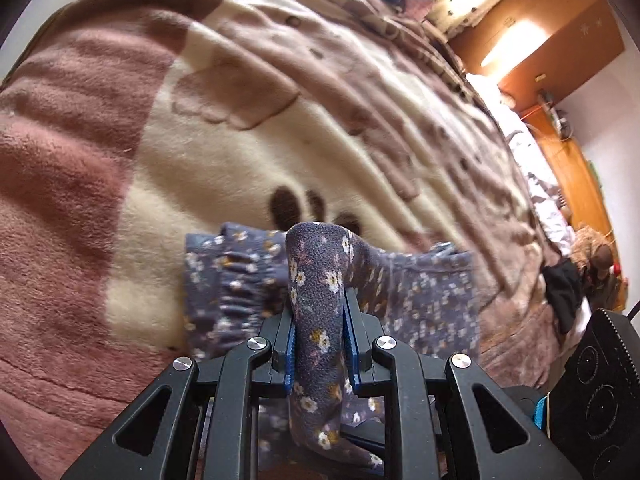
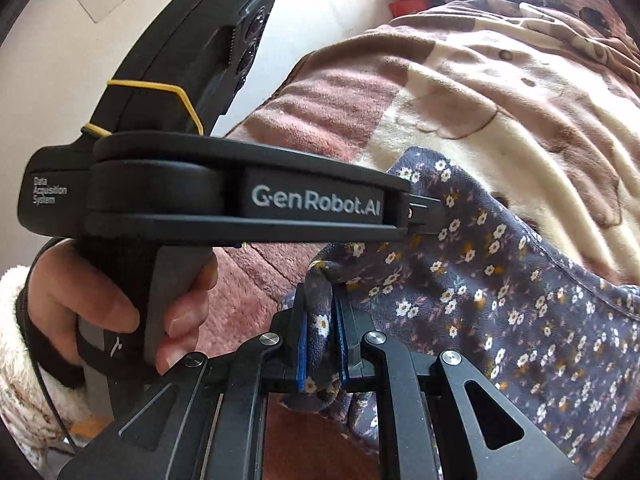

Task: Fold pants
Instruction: 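Fold the held pants over with both grippers and open them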

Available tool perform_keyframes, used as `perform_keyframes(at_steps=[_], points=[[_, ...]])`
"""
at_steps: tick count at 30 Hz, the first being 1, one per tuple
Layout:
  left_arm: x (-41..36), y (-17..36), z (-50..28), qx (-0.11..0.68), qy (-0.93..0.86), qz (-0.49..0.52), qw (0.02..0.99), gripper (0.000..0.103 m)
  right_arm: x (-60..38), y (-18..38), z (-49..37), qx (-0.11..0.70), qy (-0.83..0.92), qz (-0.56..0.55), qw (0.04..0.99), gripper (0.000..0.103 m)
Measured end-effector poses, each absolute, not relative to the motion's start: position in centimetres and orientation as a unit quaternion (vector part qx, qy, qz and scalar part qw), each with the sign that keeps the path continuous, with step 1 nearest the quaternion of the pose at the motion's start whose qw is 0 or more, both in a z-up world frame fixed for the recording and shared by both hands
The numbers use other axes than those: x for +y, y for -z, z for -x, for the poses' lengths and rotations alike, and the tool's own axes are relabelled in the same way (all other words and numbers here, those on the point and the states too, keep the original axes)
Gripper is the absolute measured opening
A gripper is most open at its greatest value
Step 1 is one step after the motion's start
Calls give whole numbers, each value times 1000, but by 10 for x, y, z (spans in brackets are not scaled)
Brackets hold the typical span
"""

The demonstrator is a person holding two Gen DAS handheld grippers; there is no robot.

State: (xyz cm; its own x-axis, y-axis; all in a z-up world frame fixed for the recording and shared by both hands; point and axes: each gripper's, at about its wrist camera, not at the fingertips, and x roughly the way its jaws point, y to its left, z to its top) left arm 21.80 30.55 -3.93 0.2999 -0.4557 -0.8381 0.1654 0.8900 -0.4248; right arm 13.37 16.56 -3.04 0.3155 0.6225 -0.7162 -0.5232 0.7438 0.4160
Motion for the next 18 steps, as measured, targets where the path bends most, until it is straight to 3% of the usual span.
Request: perform_keyframes(at_steps=[11, 14, 18], points=[[329, 58, -220, 563, 161, 139, 798, 21, 181, 68, -159, 509, -330, -84, 791, 15], [336, 55, -216, 559, 145, 143, 804, 24, 183, 63, -159, 500, -347, -77, 789, 24], [340, 41, -207, 544, 128, 141, 817, 28, 178, 46, -148, 466, -371, -73, 800, 28]])
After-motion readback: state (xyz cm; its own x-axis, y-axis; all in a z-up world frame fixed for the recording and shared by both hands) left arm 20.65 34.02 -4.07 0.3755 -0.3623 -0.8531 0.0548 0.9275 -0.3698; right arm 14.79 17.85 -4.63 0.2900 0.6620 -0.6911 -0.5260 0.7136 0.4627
